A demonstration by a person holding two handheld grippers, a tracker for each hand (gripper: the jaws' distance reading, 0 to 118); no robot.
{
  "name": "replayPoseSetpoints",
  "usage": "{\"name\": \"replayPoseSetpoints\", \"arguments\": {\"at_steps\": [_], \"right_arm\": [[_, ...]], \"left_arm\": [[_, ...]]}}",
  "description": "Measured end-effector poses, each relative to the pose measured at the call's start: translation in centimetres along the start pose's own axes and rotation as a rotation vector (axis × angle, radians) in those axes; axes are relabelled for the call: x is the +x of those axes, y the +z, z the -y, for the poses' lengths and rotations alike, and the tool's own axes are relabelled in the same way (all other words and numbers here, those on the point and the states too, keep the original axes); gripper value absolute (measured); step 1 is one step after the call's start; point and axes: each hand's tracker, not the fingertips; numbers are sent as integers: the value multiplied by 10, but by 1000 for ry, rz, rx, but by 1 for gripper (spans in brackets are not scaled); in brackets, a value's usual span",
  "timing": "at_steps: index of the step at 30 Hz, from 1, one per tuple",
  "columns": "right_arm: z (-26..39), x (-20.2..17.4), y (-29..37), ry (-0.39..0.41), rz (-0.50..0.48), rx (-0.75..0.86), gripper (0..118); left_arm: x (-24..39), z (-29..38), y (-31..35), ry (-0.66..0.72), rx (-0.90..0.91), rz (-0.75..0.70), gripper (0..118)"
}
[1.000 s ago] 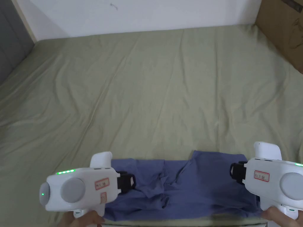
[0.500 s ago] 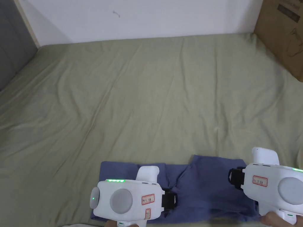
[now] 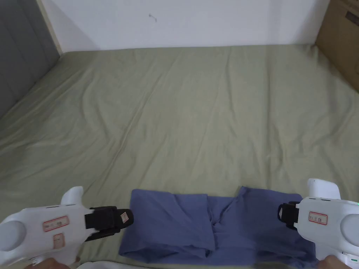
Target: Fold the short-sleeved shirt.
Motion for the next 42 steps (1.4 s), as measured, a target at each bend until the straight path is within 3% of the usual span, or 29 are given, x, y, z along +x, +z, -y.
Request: {"name": "replayPoseSetpoints", "arguments": {"at_steps": [3,4,5,9,13,14,15,17,19,22,30,39,42], "right_arm": [[1,-8,-5,13,-2,-15,0],[0,-10,-7,12,-7,-19,0],[0,-13,-8,12,-12,-24,0],[0,-23,-8,25,-13,-29,0],[0,-33,3,29,-16,-35,0],[0,-33,3,26,-16,-36,0],[-2,-32,-2,22,-18,-37,0],[-2,-32,-4,18,-19,-39,0],[-2,-31,-6,17,-19,-42,0],[-2,-30,-5,21,-20,-46,0],[-8,-17,-2,-22,-5,-32,0],[-7,-14,-6,-33,0,-34,0],[-5,-14,-9,-34,-5,-38,0]], "left_arm": [[-21,1,-4,116,22,-11,71],[-25,2,-8,103,9,-13,89],[-28,2,-14,102,-6,-14,99],[-43,4,-51,186,-89,56,105],[-47,-1,-56,274,-57,142,111],[-47,-2,-57,296,-74,136,109],[-49,-2,-58,300,-94,166,96],[-52,2,-63,304,-91,159,15],[-50,9,-72,260,-137,70,14],[-53,7,-61,298,-94,150,14],[-46,-11,-23,234,-54,112,13],[-75,-40,49,220,49,-61,13],[-66,-43,55,215,52,-57,13]]}}
